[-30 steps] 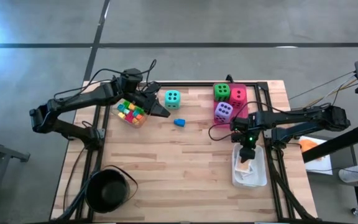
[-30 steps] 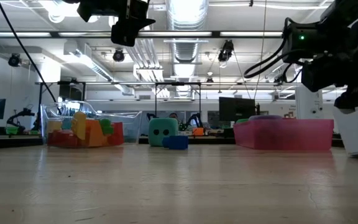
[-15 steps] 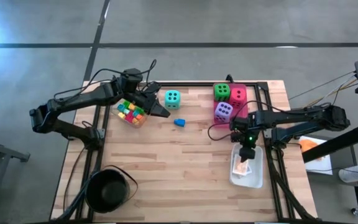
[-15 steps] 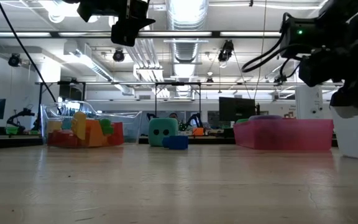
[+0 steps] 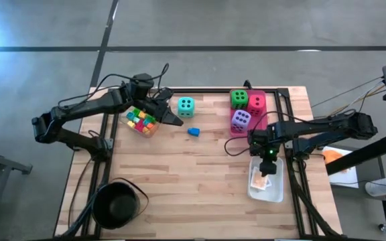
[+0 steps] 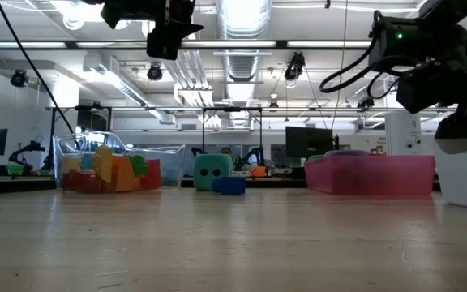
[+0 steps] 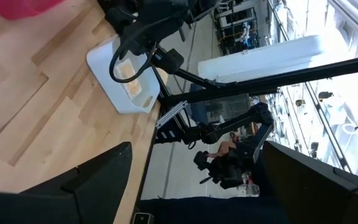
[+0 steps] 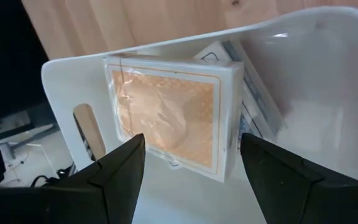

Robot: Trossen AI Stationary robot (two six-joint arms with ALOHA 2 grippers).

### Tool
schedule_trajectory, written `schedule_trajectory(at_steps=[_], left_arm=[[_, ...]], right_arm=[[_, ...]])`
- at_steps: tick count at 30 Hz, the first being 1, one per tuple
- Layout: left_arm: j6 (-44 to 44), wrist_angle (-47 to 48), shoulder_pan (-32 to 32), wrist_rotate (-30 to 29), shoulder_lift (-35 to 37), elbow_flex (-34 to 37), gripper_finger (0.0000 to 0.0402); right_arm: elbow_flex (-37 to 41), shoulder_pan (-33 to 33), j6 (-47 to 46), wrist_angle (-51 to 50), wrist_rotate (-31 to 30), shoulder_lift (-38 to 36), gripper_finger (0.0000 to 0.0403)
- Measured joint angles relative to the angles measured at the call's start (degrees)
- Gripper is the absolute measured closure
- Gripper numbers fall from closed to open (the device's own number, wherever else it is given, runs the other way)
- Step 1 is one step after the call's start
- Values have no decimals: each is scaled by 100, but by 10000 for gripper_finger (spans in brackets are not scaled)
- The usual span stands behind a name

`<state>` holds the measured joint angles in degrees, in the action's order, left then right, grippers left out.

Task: Pick & Place Toys
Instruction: Put the blue game piece into the transparent bin

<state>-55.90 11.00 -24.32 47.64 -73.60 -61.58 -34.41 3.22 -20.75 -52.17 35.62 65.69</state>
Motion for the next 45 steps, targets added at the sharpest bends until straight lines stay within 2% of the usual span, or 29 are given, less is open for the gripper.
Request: schedule_trajectory(at_steps=[3,9,14,18,21,24,27,31,36,45], left_arm=[[3,38,0,-22,0,0,42],[261,195,0,-151,0,0,42],[618,877,2,-481,0,-38,42],[1314,1905,7,-1216,2,-182,42],[1656,2725,7,-1995,1,-365,42],[1603,3536,2,-2942,0,-516,42],[1290,4013,-41,-3524,0,-565,42],[1105,4081,-58,-3608,-35,-570,42],[2027,3655,81,-3663,-267,-581,42],[3149,3620,200,-3732,-1066,-720,42]], right_arm=[[-81,-23,-5,-56,-76,0,147],[-549,-171,150,-598,-644,-4,147],[-947,-323,116,-796,-733,-4,147],[-1261,-413,-80,-772,-735,-6,147],[-1442,-413,-137,-591,-835,-117,147],[-1613,-413,-182,-344,-1153,-354,147],[-1833,-411,-292,-157,-1539,-644,147],[-2120,-409,-523,77,-2193,-971,147],[-2461,-409,-564,344,-2660,-1185,147],[-2743,-409,-536,691,-2836,-1156,147]])
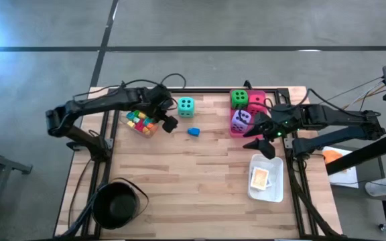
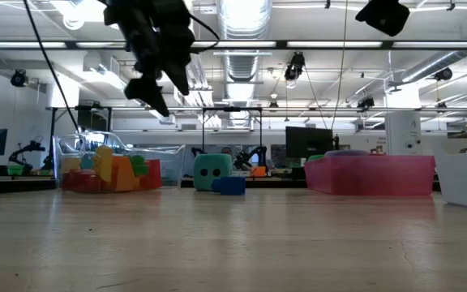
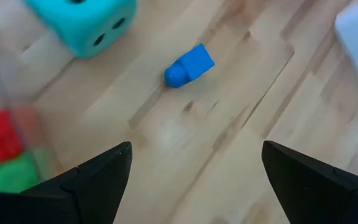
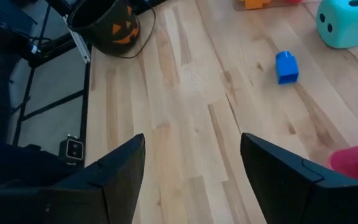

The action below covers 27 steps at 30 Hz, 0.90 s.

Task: Pick & Place Toys
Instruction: Put the blue game piece into the transparent bin

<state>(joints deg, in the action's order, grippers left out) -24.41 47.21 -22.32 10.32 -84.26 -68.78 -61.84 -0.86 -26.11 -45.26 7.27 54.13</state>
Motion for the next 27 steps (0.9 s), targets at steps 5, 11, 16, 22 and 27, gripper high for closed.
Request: schedule_trajectory(at_steps=[5,11,16,22,27], left_arm=[[825,33,242,-59,-722,-507,42],[1098,102,500,-817,-1621,-1195,42],[1352,-11,493,-889,-2243,-1387,42],[1304,-413,546,-935,-2753,-1377,42],[370,-630,557,-944,-2949,-1426,42]], right_arm=[[15,0,4,108,0,-7,147],[20,0,-23,106,2,6,147],[21,-2,-87,108,4,-26,147],[23,-2,-46,145,9,-122,147],[24,-2,-30,152,11,-233,147]])
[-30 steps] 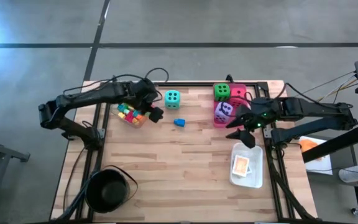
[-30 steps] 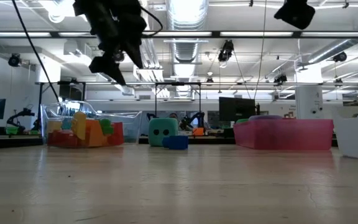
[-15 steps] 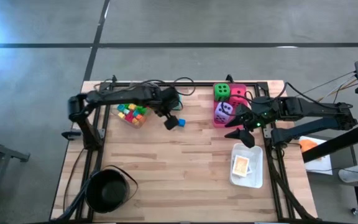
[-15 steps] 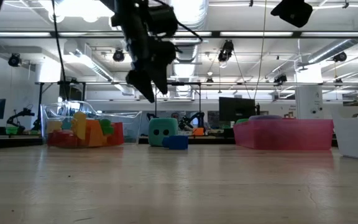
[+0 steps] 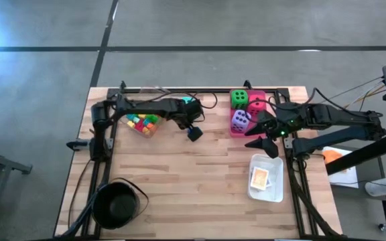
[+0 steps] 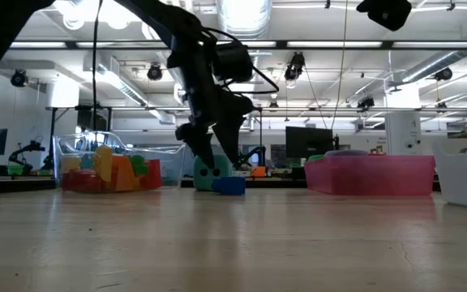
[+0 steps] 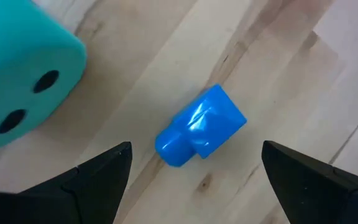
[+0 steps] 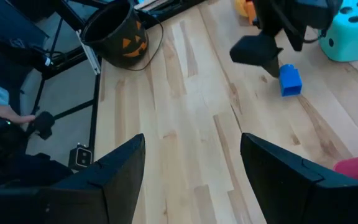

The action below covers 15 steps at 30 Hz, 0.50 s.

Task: Pick & Place Toys
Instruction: Put the blue game piece into the transparent bin

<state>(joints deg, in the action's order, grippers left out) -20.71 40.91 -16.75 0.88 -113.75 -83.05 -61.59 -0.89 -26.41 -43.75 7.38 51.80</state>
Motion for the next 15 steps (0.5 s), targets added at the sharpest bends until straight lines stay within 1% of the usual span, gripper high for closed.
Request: schedule_trajectory(at_steps=[5,10,12,15], left_arm=[[-693,-81,71,-1,-110,2,42],[-829,-248,107,-360,-127,2,42],[-917,-381,105,-391,-127,1,42],[-1468,-381,105,-390,-127,2,42]], right_arm=[[-1,0,4,0,0,-42,147],[-1,0,4,1,-2,-42,147],[-1,0,4,1,-1,-42,147],[-1,2,4,4,0,-42,147]])
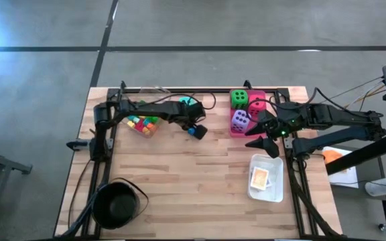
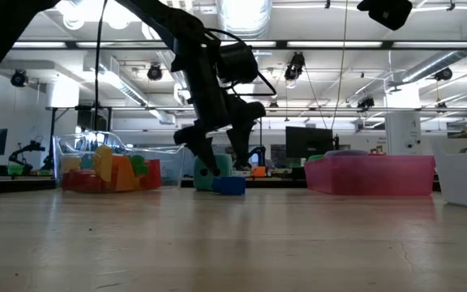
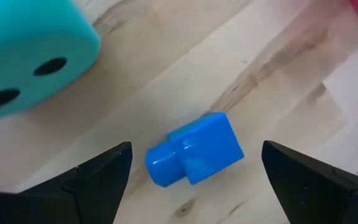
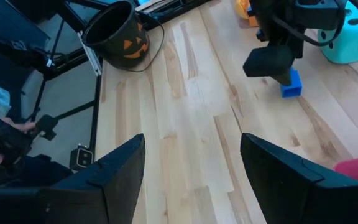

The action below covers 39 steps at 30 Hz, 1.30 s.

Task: Pick & Place Toys
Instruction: Put the blue game piece into the transparent bin

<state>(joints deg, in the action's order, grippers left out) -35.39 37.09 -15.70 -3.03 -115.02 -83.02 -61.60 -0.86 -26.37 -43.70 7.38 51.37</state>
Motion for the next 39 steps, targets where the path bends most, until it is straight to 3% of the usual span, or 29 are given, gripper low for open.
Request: schedule_trajectory(at_steps=[16,28,39], left_arm=[[-1542,16,15,-44,-380,7,42],[-1521,-41,50,-57,-407,8,42],[-1413,-15,87,90,-407,11,129]], right_arm=[[0,0,-34,245,0,2,147],[0,0,-48,232,13,2,147],[0,-1,-9,227,11,2,147]])
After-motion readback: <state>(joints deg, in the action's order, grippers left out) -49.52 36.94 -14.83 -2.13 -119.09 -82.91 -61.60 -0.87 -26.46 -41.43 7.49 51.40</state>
